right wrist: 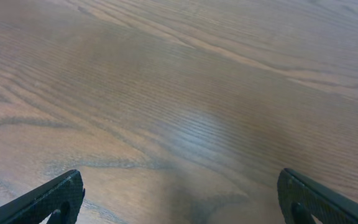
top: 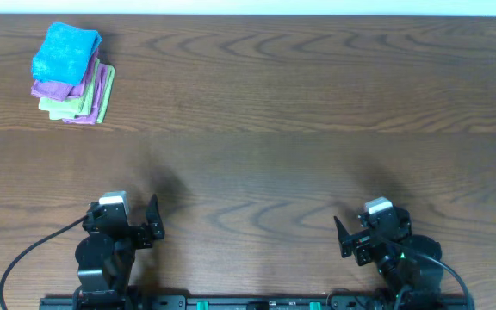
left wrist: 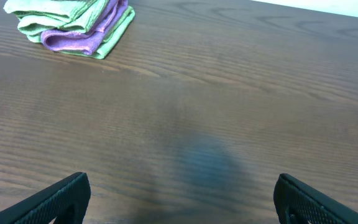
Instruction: Fold the cloth
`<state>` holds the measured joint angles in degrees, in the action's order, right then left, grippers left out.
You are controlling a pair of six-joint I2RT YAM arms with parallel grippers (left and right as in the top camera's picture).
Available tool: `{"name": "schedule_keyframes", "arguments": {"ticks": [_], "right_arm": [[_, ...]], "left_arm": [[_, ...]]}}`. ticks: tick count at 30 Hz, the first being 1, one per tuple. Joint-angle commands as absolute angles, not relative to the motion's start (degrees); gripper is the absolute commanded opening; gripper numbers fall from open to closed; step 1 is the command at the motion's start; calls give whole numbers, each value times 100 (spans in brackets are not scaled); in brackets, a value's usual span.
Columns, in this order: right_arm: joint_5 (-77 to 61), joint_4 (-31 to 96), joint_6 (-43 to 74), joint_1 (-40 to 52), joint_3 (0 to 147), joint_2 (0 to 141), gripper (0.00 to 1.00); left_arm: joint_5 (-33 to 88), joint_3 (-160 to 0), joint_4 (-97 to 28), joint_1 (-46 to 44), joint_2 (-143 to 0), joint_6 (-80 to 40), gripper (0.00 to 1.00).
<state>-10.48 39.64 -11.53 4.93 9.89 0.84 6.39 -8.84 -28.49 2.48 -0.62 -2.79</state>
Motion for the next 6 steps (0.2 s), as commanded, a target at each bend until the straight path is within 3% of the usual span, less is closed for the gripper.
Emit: {"name": "schedule_keyframes", "arguments": {"ticks": [1, 6], "right_arm": [[-1094, 3959, -1229, 436, 932, 30, 99], [-1092, 3959, -1229, 436, 932, 30, 99]], "left_arm": [[578, -792, -2847, 270, -27, -279, 95], [578, -792, -2847, 270, -27, -281, 95]]}}
